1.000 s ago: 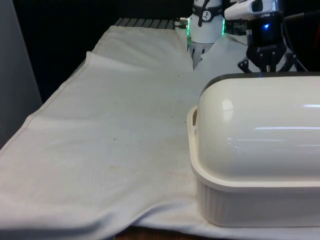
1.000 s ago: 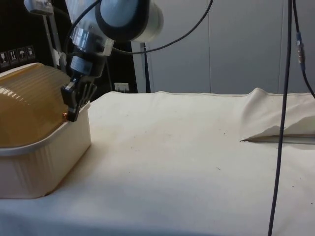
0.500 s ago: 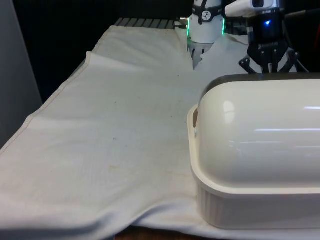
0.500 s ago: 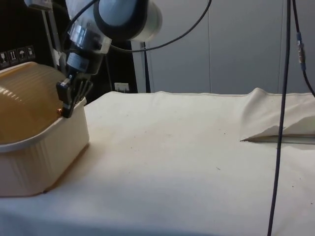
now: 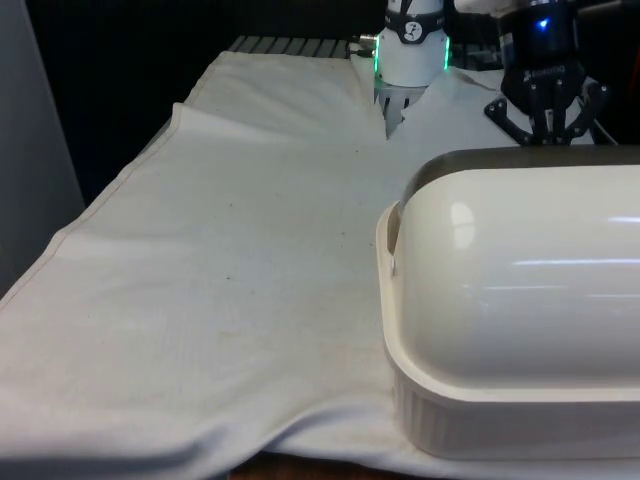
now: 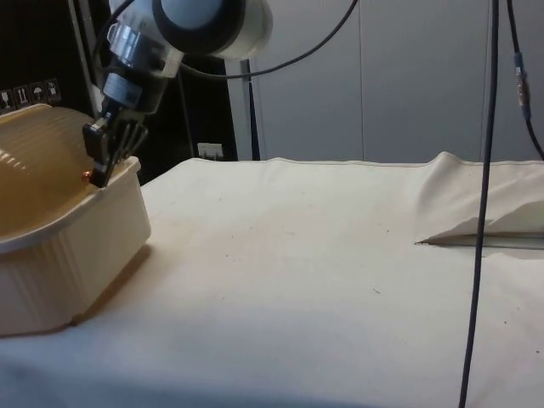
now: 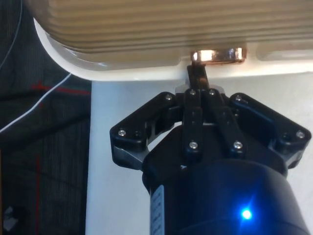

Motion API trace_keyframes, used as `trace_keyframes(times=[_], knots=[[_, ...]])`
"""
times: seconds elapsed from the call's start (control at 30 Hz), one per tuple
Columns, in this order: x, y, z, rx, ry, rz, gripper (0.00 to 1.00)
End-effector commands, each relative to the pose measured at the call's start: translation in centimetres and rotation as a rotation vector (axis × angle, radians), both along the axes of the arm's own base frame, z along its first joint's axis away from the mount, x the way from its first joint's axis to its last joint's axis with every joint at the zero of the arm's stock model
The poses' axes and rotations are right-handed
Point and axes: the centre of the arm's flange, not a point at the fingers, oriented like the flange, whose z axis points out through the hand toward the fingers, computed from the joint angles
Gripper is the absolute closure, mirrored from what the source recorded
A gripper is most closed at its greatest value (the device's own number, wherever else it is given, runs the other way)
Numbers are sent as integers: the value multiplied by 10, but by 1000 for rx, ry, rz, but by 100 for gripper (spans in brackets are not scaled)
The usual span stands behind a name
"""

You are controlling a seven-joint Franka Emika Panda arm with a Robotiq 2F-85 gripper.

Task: Open the lid, then close it.

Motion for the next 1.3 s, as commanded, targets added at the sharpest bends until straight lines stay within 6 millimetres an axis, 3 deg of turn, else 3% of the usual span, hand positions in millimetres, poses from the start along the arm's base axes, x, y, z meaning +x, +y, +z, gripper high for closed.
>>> trace_keyframes(times=[0.0, 0.87, 1.27], knots=[[1, 4, 5, 14, -16, 3, 100], [18, 3, 50, 18, -97, -1, 100], [36, 7, 72, 40, -158, 4, 100]])
